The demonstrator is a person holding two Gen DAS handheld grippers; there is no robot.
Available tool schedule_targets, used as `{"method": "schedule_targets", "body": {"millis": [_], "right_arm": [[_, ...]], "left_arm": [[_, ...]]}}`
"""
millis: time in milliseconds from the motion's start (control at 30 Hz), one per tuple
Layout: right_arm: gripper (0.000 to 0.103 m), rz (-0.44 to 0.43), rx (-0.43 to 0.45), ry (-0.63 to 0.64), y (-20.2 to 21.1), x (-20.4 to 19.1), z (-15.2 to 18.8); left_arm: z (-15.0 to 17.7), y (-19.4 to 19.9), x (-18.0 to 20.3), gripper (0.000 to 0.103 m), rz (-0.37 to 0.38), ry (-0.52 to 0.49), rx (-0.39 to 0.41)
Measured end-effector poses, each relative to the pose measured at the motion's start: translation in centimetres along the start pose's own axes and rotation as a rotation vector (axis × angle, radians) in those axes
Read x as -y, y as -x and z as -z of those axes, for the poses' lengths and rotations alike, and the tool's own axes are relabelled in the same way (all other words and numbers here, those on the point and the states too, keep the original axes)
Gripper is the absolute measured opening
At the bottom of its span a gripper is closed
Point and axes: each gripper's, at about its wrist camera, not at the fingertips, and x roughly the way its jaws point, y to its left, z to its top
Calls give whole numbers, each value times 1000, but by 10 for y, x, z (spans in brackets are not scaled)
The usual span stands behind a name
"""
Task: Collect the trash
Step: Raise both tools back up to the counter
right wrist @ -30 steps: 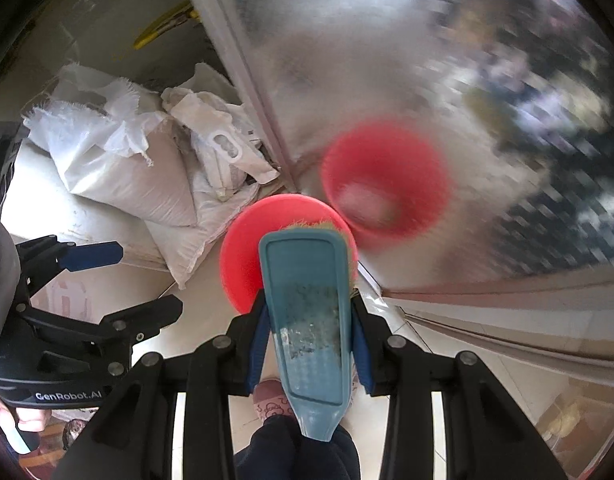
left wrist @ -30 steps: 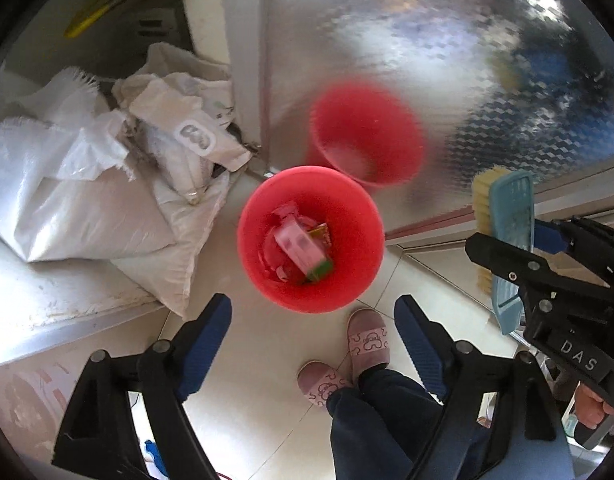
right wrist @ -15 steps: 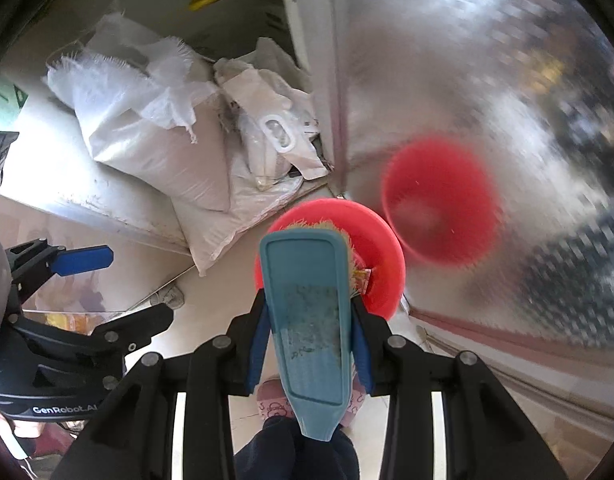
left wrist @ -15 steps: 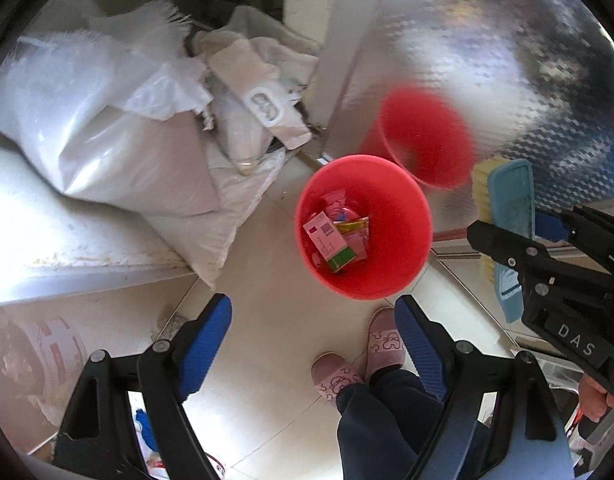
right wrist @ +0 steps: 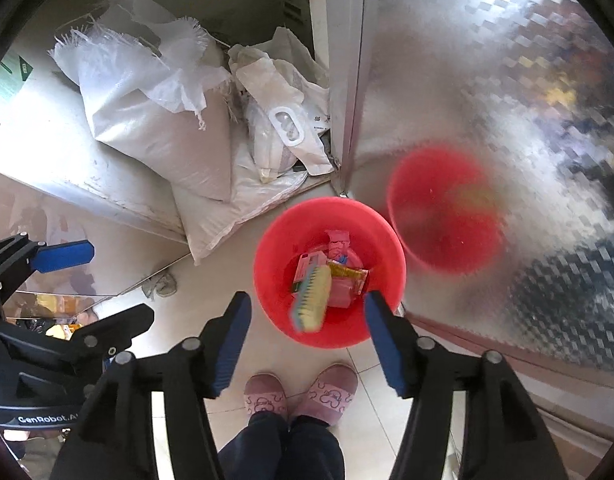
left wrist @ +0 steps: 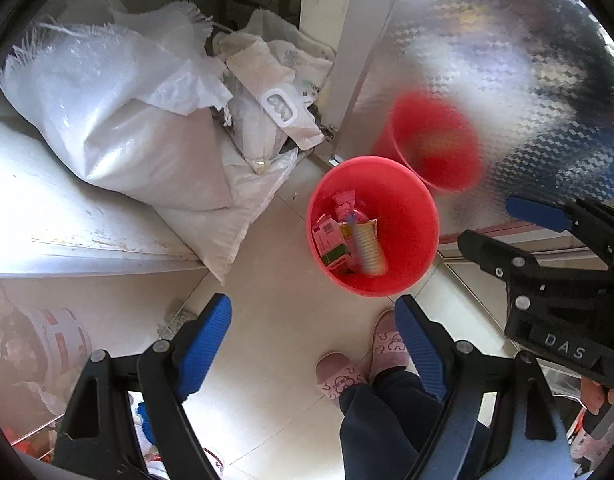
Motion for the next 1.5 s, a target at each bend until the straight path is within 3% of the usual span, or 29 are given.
{"method": "schedule_targets", "body": {"millis": [233, 533, 800, 933, 1233, 1500], "right_arm": [[64, 4, 10, -10, 29, -4, 2], [65, 14, 78, 12, 114, -19, 0], [78, 67, 138, 24, 203, -36, -2], [86, 103, 214, -7, 253, -37, 0], [97, 160, 351, -53, 337, -32, -6], [98, 204, 430, -70, 378, -23, -22]], "left_arm": [[3, 41, 3, 82, -31, -14, 46], [14, 136, -3, 82, -60, 32, 134], [22, 231, -2, 82, -88, 49, 201], [21, 277, 4, 82, -85, 42, 251], [3, 358, 21, 82, -88, -16, 394], [-27, 393, 33, 82, -92, -38, 459]]}}
